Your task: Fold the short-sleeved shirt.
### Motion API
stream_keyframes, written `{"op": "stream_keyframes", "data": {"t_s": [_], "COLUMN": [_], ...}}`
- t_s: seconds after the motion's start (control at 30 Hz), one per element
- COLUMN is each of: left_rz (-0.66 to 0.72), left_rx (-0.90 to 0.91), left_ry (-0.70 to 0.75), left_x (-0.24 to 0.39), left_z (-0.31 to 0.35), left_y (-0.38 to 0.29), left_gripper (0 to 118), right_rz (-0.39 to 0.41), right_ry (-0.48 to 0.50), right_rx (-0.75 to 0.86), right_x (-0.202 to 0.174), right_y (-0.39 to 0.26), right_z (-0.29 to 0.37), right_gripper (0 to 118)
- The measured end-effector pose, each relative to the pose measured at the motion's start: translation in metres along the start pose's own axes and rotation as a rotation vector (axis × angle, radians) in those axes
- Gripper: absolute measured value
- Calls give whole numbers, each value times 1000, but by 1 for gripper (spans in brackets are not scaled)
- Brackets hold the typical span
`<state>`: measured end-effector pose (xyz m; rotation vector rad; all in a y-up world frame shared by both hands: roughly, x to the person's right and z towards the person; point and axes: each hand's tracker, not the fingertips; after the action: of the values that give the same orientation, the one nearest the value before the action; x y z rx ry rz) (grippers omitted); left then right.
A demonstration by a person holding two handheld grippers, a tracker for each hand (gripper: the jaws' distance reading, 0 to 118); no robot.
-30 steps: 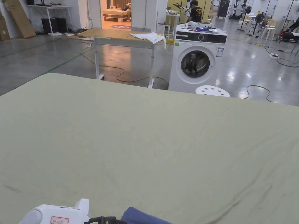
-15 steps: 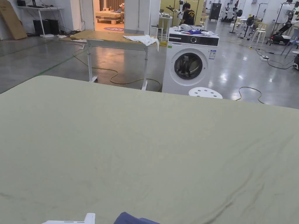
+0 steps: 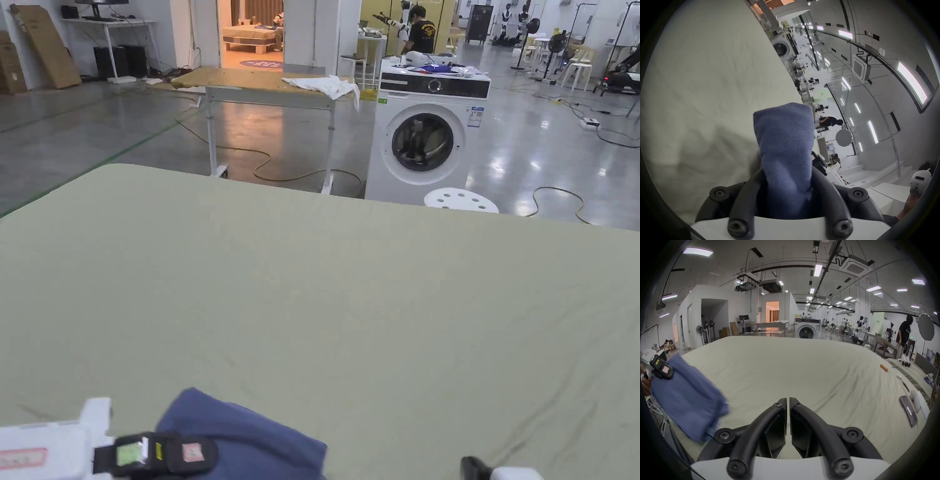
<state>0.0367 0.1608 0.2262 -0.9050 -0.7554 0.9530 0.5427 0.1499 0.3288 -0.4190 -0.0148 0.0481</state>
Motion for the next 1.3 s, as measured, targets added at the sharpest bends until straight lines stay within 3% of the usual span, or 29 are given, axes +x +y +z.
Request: {"op": "stream_keyframes", "data": {"t_s": [0.37,0.67,0.77,0.83,0.9,0.97,1.07,1.2,1.3], "left_rz": [-12,31,50,56,25,-12,-87,-196,-384], "left_rx": [110,120,101,83,67,83,153,239,292], "left_ry": [383,657,733,833,950,1086,1156,1163,1070], "left_x": [19,22,19,21,30,22,40,56,73], "left_z": [150,186,180,171,165,175,180,184,169], "left_y": [90,106,101,98,96,112,110,112,96], "left_gripper": [15,16,30,54,68,69,69,69,69], "right_rz": [-15,-33,-51,-54,-54,-39,-35,-44,-56], "right_ry": [-128,-161,-151,-147,-142,-140,-138,-138,-135], "right_rx": [143,124,96,80,74,65,57,48,49], "right_x": [66,82,83,82,80,79,80,81,81], "right_y": [66,66,58,54,52,50,47,44,43], "right_z": [0,5,1,0,0,-1,-2,-4,-4], "right_gripper": [2,2,2,2,2,2,2,2,2]}}
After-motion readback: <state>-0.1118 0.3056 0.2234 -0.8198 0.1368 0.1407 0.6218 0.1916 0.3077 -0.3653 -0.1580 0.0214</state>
